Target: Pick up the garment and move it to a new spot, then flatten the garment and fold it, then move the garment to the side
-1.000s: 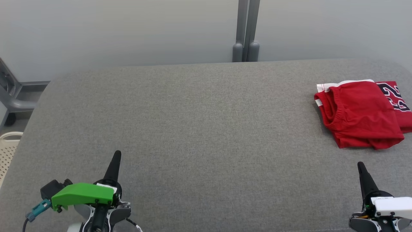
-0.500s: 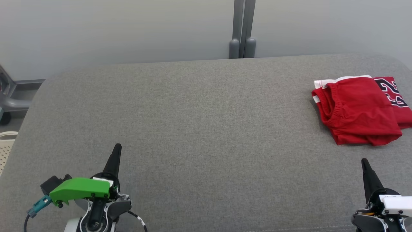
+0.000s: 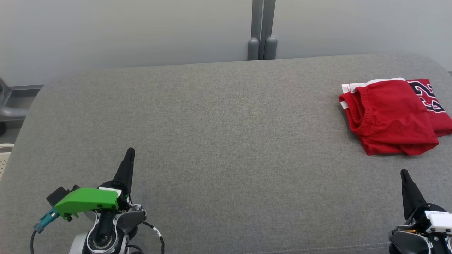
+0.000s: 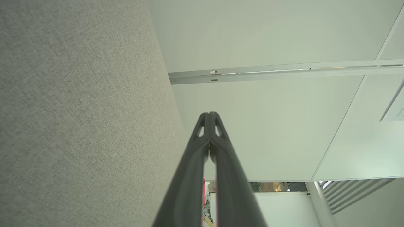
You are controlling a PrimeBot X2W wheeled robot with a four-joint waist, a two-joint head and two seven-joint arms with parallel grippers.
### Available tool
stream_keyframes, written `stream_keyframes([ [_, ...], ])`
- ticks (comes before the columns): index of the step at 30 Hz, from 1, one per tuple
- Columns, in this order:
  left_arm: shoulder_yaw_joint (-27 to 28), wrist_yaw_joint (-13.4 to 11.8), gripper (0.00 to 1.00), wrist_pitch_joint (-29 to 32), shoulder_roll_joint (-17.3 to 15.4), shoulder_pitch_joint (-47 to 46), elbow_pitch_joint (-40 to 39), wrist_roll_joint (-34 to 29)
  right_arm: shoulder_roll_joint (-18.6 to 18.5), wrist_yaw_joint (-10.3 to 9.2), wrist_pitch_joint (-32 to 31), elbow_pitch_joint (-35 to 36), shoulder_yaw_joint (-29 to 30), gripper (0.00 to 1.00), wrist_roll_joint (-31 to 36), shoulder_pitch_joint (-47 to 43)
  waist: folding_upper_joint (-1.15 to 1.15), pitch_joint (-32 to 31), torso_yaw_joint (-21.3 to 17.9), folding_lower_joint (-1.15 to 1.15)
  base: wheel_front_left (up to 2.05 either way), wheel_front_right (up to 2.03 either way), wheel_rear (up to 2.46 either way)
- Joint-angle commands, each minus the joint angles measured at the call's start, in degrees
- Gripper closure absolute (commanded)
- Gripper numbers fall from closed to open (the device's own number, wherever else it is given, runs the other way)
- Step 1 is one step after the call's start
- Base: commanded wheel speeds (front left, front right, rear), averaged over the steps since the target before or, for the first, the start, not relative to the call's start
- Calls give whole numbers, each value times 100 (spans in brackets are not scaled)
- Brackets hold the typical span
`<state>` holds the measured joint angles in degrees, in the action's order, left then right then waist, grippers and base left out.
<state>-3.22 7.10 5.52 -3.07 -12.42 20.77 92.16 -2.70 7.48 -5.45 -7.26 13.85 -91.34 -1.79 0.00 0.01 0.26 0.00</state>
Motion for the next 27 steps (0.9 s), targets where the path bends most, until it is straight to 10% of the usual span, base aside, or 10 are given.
stream_keyframes([
  [1,41,42,100,35,3,-122,24,56,-31,2,-20,43,22,100,-95,68,0,8,-7,0,0,0,0],
  [27,56,62,100,68,25,-146,36,176,-32,2,-49,65,44,100,-221,71,0,35,-31,0,0,0,0],
])
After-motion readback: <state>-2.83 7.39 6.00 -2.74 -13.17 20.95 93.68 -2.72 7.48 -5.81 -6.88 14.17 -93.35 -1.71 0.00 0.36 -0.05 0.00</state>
